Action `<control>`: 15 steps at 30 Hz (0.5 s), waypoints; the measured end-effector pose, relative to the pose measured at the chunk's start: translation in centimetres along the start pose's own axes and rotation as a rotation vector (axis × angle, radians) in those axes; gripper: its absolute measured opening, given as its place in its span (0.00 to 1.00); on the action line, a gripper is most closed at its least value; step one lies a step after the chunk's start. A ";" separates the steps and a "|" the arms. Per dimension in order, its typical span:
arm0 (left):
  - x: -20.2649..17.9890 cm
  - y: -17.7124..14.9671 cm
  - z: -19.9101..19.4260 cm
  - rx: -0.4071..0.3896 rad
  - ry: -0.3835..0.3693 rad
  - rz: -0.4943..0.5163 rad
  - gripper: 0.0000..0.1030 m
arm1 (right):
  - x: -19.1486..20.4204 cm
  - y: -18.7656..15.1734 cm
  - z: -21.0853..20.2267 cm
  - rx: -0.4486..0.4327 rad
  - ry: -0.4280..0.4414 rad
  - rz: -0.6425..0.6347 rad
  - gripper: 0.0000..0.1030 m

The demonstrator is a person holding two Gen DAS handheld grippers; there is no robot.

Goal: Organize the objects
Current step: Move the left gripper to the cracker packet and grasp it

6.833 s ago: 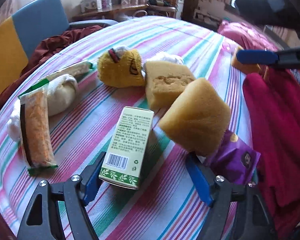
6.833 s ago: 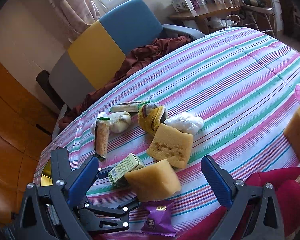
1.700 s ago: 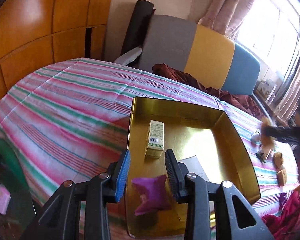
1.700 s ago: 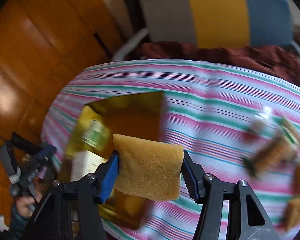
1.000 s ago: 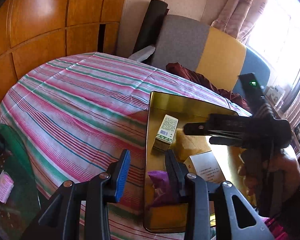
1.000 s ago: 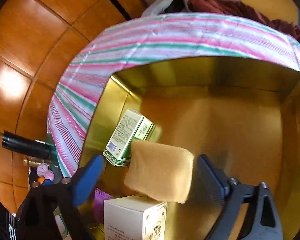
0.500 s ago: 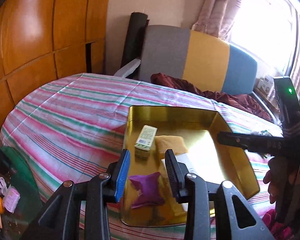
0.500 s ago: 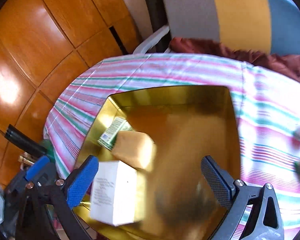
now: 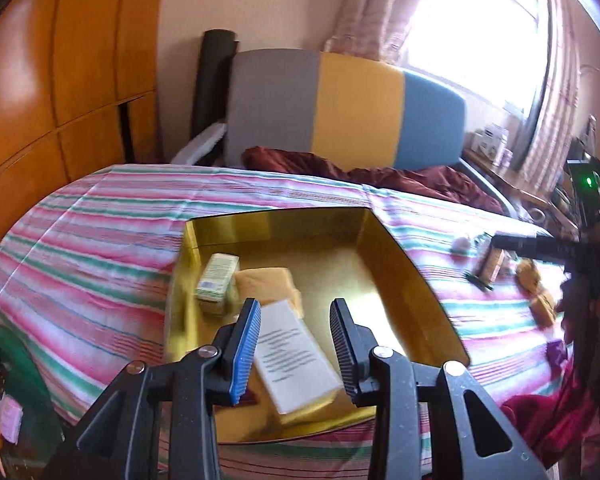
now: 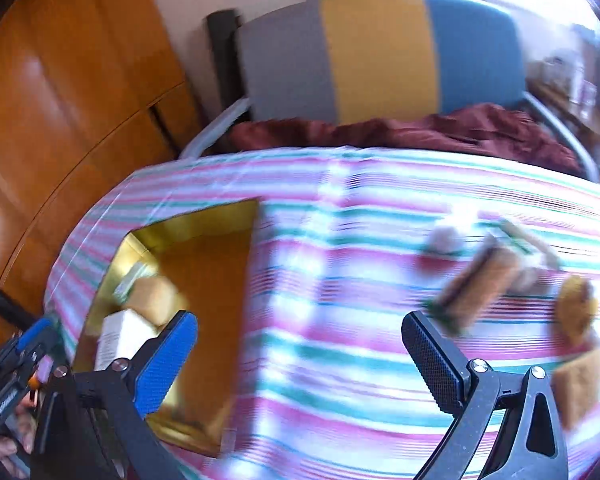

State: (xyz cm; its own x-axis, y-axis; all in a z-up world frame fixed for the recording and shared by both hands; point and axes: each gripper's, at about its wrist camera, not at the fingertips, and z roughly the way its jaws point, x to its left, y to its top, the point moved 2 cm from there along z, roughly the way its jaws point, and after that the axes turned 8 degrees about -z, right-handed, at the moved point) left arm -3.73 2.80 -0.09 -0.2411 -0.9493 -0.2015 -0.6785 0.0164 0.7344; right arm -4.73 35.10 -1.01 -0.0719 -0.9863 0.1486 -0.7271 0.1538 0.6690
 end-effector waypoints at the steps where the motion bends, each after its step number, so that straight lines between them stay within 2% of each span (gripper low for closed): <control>1: -0.6 0.0 0.1 0.004 -0.011 0.011 0.35 | -2.0 0.3 -0.7 -0.016 -0.030 0.032 1.00; 7: -5.0 0.2 1.3 0.045 -0.077 0.090 0.35 | -13.5 0.9 -3.5 -0.084 -0.222 0.222 1.00; 12: -9.7 0.4 2.7 0.083 -0.134 0.166 0.35 | -21.7 -2.1 -3.4 -0.073 -0.336 0.391 1.00; 13: -10.9 0.5 3.0 0.090 -0.145 0.191 0.35 | -23.2 -3.1 -3.3 -0.051 -0.340 0.474 1.00; 14: -12.4 0.5 3.5 0.105 -0.161 0.219 0.35 | -24.4 -3.7 -3.5 -0.052 -0.306 0.556 1.00; 15: -13.3 0.4 4.0 0.118 -0.170 0.235 0.35 | -25.2 -4.0 -4.0 -0.090 -0.269 0.613 1.00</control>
State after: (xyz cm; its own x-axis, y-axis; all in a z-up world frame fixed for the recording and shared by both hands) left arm -3.58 16.66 0.34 -0.5069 -0.8492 -0.1482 -0.6640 0.2750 0.6953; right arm 2.72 59.60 -4.53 -0.6293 -0.6976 0.3424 -0.4414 0.6835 0.5814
